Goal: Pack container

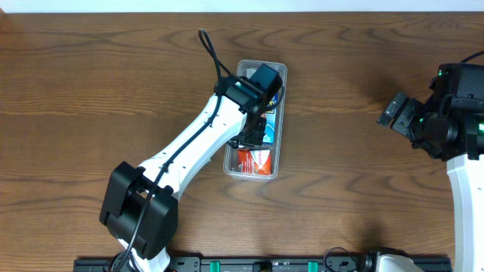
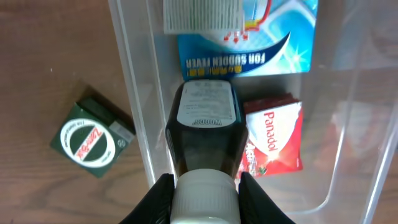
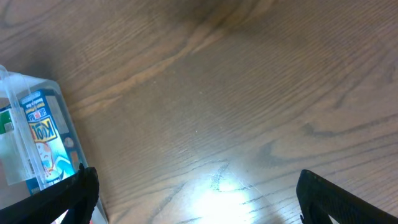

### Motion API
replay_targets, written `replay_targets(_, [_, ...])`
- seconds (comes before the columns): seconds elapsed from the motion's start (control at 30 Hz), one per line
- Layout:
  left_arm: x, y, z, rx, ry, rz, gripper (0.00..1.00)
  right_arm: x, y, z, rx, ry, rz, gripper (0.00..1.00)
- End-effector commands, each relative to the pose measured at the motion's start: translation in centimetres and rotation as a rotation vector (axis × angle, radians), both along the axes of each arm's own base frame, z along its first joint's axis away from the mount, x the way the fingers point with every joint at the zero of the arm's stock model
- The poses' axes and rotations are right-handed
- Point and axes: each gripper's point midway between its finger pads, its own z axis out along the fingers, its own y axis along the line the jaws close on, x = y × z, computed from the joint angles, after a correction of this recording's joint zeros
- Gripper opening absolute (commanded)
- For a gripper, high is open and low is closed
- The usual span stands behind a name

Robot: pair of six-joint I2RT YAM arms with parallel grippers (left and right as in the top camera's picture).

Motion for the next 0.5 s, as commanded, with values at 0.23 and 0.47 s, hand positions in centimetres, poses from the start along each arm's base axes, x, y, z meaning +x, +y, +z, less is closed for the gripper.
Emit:
replay_targets(0.23, [4.0, -0.5, -0.7, -0.058, -0.092, 0.013, 0.31, 0.0, -0.4, 0.3, -0.009, -0.007, -0.002, 0.99])
replay_targets(0.47, [4.5, -0.2, -2.4, -0.050, -0.058, 0.022, 0.32, 0.0, -0.4, 0.3, -0.009, -0.007, -0.002, 0.99])
